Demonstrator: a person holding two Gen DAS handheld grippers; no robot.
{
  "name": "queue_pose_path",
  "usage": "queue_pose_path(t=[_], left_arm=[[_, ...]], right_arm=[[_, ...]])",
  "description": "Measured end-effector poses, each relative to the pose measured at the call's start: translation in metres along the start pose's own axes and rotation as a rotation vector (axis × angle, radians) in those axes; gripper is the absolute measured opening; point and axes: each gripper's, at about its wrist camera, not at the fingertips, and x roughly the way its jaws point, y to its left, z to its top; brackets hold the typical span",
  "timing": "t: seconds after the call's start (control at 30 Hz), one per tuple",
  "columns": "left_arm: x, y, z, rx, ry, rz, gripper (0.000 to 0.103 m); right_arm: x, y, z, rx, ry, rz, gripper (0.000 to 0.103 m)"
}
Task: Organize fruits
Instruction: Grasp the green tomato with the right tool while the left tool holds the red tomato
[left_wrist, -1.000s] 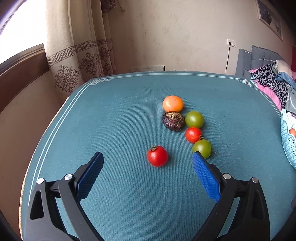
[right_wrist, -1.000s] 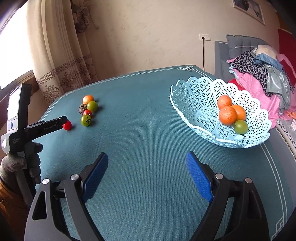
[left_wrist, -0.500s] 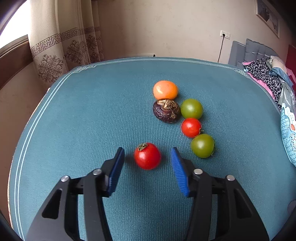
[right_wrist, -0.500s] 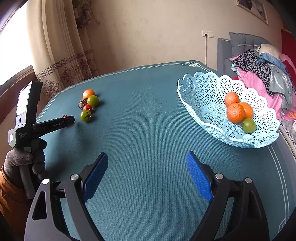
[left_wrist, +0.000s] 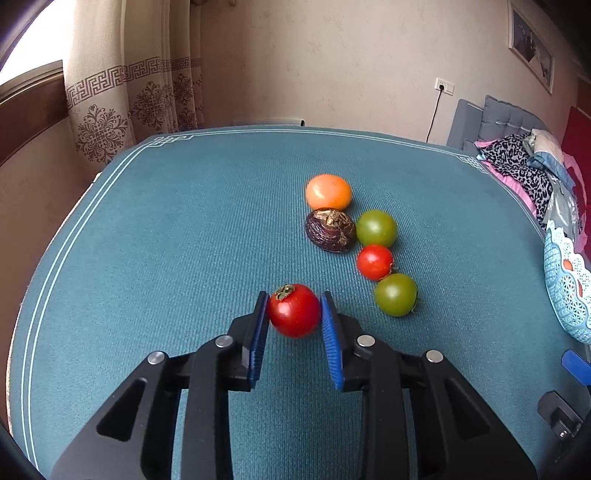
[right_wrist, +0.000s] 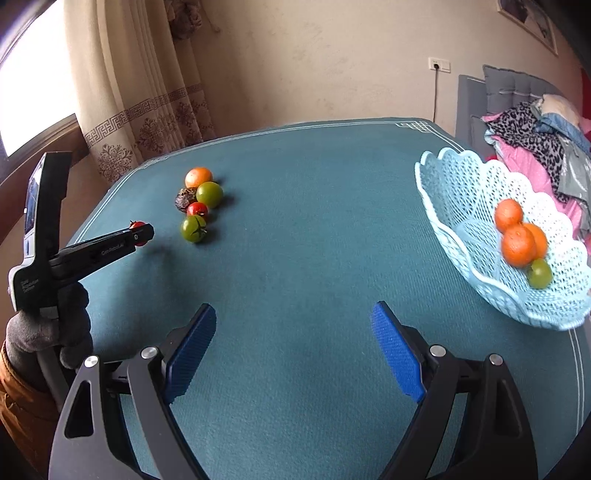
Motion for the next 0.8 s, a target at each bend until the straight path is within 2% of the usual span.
queue_pose_path(t=[0.37, 0.53, 0.8], left_arm=[[-0.028, 0.018, 0.006, -0.046, -0.091, 0.074, 0.029], [-0.031, 0.024, 0.008, -0.065, -0.093, 0.082, 0.029], [-0.028, 0.027, 0.008, -0.081, -0.088, 0.085, 0.029]], right_arm=[[0.042, 0.05, 0.031, -0.11, 0.024, 0.108, 0.084], [0.065, 0.074, 0.047, -0.155, 0.034, 0.141, 0.072], [0.099, 0.092, 0.061, -0.172, 0.078, 0.144, 0.056]])
